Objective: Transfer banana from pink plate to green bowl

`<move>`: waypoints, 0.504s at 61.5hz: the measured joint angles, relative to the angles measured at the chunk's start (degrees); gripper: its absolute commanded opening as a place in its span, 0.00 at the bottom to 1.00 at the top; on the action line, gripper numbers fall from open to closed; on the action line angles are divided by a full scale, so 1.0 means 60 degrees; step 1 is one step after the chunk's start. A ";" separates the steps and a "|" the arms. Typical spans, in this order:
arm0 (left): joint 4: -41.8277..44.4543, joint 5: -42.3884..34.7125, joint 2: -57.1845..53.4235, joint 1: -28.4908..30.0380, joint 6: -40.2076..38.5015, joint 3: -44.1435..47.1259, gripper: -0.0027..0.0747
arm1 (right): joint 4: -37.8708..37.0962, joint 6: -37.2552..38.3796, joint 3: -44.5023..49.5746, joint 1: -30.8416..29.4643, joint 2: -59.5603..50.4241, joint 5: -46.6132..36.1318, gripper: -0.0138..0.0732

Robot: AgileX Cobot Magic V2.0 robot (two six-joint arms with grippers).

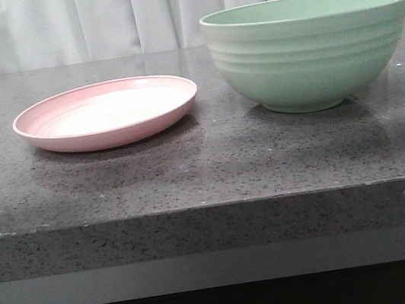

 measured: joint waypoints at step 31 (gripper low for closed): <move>0.0000 0.0000 0.0000 0.0000 0.0000 0.0000 0.26 | 0.0824 0.0339 -0.0403 0.0105 0.1093 0.0745 0.89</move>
